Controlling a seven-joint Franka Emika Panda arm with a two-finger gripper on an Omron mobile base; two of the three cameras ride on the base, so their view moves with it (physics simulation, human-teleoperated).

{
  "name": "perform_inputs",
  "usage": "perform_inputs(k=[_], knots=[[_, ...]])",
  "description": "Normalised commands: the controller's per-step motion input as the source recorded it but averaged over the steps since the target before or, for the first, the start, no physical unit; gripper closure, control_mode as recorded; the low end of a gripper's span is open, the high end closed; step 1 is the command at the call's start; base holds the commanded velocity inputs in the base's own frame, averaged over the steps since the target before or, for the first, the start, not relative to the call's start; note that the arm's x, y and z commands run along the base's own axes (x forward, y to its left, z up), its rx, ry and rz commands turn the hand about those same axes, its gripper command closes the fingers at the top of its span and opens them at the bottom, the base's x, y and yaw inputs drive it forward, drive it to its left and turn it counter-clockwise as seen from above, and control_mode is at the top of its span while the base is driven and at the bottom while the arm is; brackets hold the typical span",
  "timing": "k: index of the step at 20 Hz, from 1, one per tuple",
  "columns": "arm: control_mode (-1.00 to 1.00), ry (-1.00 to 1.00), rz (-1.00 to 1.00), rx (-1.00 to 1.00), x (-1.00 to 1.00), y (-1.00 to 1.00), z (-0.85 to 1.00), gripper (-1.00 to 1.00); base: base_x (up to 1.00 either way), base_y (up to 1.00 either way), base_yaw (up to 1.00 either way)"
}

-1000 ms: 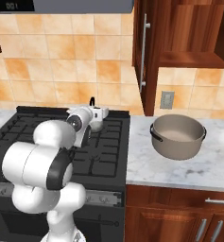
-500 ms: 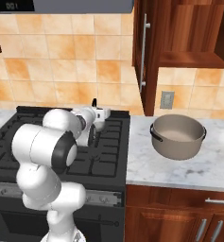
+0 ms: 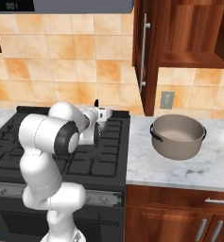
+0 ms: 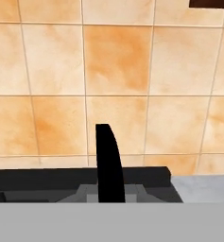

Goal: Pick the kettle from the cabinet and place it on a stove burner. Then pick the pot from the counter and place it on another stove burner. Finally, turn both burners on.

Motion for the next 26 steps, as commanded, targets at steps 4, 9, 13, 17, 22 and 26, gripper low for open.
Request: perform_inputs(k=[4, 9, 13, 17, 22, 26], knots=[[-1.00, 0.01, 0.01, 0.00, 0.29, 0.00, -0.16, 1.00, 0.00, 0.00, 0.00], [-1.00, 0.00, 0.01, 0.00, 0.28, 0.01, -0.20, 1.00, 0.00, 0.00, 0.00], [-1.00, 0.00, 0.01, 0.00, 0.27, 0.04, -0.23, 1.00, 0.00, 0.00, 0.00], [-1.00, 0.00, 0.02, 0.00, 0.26, 0.05, -0.24, 1.00, 0.00, 0.00, 0.00], [-1.00, 0.00, 0.02, 0.00, 0.28, 0.06, -0.23, 1.00, 0.00, 0.00, 0.00], [-1.00, 0.00, 0.02, 0.00, 0.17, 0.10, -0.18, 1.00, 0.00, 0.00, 0.00]])
